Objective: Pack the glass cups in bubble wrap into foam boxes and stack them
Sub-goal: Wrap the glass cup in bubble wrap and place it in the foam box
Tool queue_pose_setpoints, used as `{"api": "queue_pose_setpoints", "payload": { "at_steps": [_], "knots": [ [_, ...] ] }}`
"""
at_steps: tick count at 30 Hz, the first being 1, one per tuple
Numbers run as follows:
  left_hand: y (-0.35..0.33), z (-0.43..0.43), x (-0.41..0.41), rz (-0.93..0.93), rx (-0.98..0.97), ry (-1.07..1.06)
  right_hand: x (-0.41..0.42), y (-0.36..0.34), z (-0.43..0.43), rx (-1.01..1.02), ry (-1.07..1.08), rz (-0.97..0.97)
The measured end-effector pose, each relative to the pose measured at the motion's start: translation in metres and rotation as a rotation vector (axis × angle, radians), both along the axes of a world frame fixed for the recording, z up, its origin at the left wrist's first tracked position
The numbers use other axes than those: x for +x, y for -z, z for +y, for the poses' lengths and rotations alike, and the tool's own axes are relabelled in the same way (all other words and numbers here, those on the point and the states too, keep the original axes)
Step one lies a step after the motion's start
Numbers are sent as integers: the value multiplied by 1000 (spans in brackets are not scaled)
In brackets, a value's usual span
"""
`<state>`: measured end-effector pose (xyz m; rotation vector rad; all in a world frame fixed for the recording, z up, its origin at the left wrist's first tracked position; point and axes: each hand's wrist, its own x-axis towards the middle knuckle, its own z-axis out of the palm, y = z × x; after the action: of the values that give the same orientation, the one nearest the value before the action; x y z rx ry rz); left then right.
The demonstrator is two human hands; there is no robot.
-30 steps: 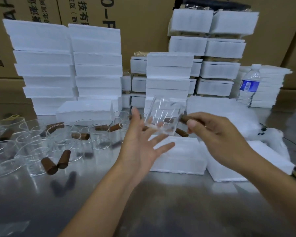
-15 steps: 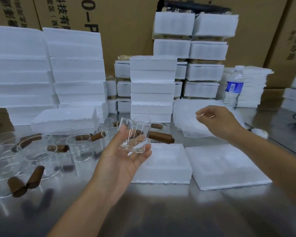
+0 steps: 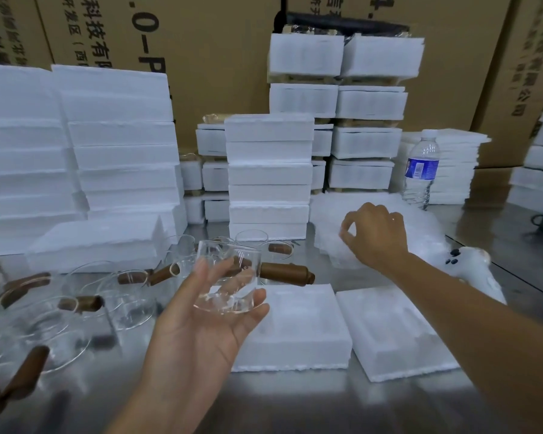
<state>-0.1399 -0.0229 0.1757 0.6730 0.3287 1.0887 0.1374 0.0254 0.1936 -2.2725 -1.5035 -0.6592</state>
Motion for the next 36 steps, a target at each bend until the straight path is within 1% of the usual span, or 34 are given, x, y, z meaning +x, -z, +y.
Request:
{"api": "queue_pose_setpoints", "payload": {
  "at_steps": [1,3,4,5,6,8,11,14,17,19,20,22,23,25,26,28,30,31,33,36],
  "knots": [
    [-1,-1,0,-13,-3,3,-2,-3,-1,108,-21,50],
    [-3,-1,-2,-51,-21,5,-10,-12,-7,317,-111,254],
    [-4,-2,-4,-72,-23,5,-16,-16,-11,390,-186,351],
    [-6,-2,-6,-90,-18,8,-23,-20,-17,428,-268,397],
    [-8,-2,-8,-101,-10,13,-32,-23,-26,435,-351,402],
    [-11,-4,-12,-120,5,29,-52,-27,-47,373,-526,368],
    [-16,-6,-18,-181,35,56,-85,-22,-80,179,-755,262],
    [-20,-6,-24,-244,52,64,-112,-11,-104,-75,-852,146],
    [-21,-6,-25,-288,50,68,-130,4,-110,-192,-953,66],
    [-20,-7,-24,-278,53,74,-139,13,-111,-211,-981,-20],
    [-19,-7,-22,-265,54,78,-141,18,-112,-203,-985,-19],
    [-17,-8,-20,-230,61,85,-142,23,-116,-158,-979,49],
    [-16,-8,-19,-213,64,88,-142,24,-118,-118,-960,91],
    [-14,-8,-16,-180,68,94,-136,26,-121,93,-905,134],
    [-13,-8,-15,-161,71,95,-132,26,-122,221,-854,173],
    [-12,-7,-13,-113,82,92,-122,23,-122,392,-721,362],
    [-11,-7,-10,-43,116,84,-111,23,-120,445,-614,572],
    [-10,-8,-9,-1,140,78,-105,24,-119,451,-588,597],
    [-9,-10,-6,86,181,65,-99,24,-118,402,-588,564],
    [-8,-14,-1,197,246,46,-99,23,-119,364,-670,333]
  ]
}}
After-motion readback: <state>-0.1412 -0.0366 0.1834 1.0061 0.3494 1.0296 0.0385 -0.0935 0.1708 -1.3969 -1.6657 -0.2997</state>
